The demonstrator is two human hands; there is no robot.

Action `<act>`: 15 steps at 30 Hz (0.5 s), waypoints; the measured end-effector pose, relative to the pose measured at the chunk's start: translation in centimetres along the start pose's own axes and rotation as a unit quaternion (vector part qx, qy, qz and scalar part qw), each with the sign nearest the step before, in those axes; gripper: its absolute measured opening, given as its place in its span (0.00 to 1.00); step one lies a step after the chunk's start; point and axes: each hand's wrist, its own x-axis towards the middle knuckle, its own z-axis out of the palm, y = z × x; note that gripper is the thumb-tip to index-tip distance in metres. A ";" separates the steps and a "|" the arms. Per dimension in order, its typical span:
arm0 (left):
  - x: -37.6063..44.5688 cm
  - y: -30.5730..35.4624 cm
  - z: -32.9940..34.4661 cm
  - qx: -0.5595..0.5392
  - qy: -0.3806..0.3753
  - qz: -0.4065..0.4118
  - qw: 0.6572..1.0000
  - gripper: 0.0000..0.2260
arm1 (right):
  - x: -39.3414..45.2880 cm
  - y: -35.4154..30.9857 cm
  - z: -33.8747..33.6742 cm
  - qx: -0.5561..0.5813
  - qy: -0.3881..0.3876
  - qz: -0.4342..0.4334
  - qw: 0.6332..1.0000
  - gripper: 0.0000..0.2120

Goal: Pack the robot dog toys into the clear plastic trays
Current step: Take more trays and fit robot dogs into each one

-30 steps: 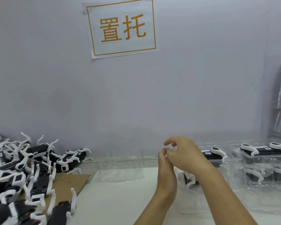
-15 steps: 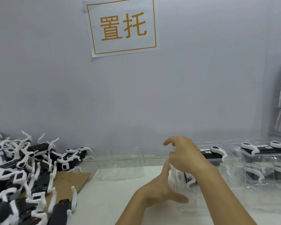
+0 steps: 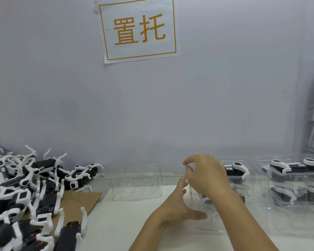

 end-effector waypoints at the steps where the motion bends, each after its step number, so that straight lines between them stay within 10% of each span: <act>1: 0.0 0.1 0.0 -0.005 -0.001 0.004 1.000 0.54 | 0.0 0.0 0.1 -0.002 0.002 -0.002 1.000 0.12; 8: -0.6 1.3 -1.7 0.050 -0.001 -0.025 0.998 0.52 | 0.3 0.2 0.1 -0.007 0.004 -0.012 1.000 0.12; 11: -1.1 1.4 -4.8 0.183 -0.007 -0.076 0.980 0.36 | 0.3 0.2 0.2 -0.008 0.004 -0.013 1.000 0.13; 15: -1.5 1.0 -8.6 0.262 0.214 -0.054 0.940 0.19 | 0.3 0.4 0.1 0.001 0.001 -0.013 1.000 0.13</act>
